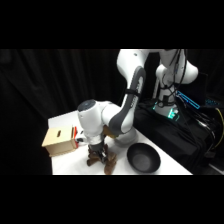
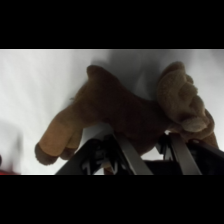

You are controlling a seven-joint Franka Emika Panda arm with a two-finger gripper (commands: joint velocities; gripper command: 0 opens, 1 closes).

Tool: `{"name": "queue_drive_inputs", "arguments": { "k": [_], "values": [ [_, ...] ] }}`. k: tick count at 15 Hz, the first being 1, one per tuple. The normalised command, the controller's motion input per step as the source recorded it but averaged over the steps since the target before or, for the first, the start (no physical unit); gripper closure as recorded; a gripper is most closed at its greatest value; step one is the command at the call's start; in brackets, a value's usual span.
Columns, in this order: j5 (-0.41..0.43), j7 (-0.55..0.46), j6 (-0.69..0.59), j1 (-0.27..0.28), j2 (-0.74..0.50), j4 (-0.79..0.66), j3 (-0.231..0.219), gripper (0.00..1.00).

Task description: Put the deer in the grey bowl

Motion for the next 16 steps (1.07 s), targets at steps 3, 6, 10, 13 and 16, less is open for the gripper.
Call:
{"name": "queue_drive_inputs", "arguments": {
  "k": [3,6,10,13,16],
  "values": [
    [0.021,0.02,-0.06,-0.024,-0.15,-0.09,0.008,0.95],
    [0.012,0.06,-0.15,-0.001,-0.27,-0.14,-0.006,0.95],
    [-0.03,0.12,-0.2,0.045,-0.46,-0.26,-0.047,0.93],
    [-0.077,0.17,-0.17,0.083,-0.57,-0.39,-0.076,0.94],
    [-0.1,0.18,-0.07,0.084,-0.62,-0.52,-0.075,0.93]
  ]
}}
